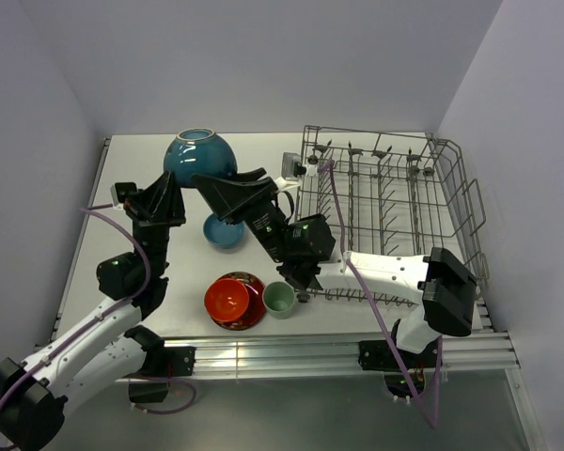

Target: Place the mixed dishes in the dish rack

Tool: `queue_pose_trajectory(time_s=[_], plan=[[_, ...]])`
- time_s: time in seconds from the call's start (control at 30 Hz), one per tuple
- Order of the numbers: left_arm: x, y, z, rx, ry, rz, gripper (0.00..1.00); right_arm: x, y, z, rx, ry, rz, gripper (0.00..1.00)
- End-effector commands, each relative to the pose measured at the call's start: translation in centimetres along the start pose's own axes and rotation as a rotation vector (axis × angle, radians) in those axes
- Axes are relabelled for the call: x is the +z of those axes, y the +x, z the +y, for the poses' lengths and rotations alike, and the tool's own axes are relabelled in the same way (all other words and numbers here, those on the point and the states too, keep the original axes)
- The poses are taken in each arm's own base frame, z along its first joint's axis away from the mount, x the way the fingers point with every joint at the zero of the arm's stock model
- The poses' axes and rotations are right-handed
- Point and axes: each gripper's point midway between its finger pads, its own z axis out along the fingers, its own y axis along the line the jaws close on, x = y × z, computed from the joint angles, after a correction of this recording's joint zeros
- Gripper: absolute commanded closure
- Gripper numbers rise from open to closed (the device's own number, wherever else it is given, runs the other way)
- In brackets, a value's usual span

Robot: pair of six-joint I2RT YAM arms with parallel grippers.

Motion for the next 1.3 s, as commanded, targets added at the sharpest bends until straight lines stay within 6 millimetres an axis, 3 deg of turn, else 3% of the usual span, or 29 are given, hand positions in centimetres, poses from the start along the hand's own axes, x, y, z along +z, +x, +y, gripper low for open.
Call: queue_pose_trajectory(time_s=[0.0,0.13,0.3,0.53,0.77,0.9,1.17,1.23,1.27], plan=[[-1.5,3.0,-3.9,-0.193,0.141,0.188,0.99,-2.1,-13.0,12.0,0.118,-0.414,-0.422,0.35],[-2.2,3.7,-4.2,-0.178,0.198,0.253,1.00,-2.0,-13.4,12.4,0.111,-0.435,-0.423,0.35],[-3.7,2.4,-4.2,-0.189,0.217,0.191,1.00,-1.7,-13.1,12.7,0.093,-0.450,-0.420,0.35],[-4.0,2.8,-4.7,-0.137,0.225,0.191,1.00,-1.1,-12.9,10.7,0.060,-0.381,-0.455,0.44],[-4.3,3.1,-4.8,-0.076,0.197,0.183,1.00,-0.6,-13.2,10.5,-0.002,-0.346,-0.477,0.50],[-4.3,3.3,-4.8,-0.070,0.197,0.190,1.00,-0.3,-13.5,9.9,-0.017,-0.305,-0.487,0.61],[-4.6,3.1,-3.8,-0.066,0.175,0.183,1.00,0.0,-13.8,9.5,0.013,-0.293,-0.517,0.59],[-4.7,3.1,-3.8,-0.060,0.175,0.187,1.00,0.1,-14.0,9.3,0.028,-0.279,-0.525,0.63],[-4.7,3.1,-3.7,-0.055,0.173,0.188,1.00,0.1,-14.1,9.3,0.033,-0.275,-0.528,0.74]])
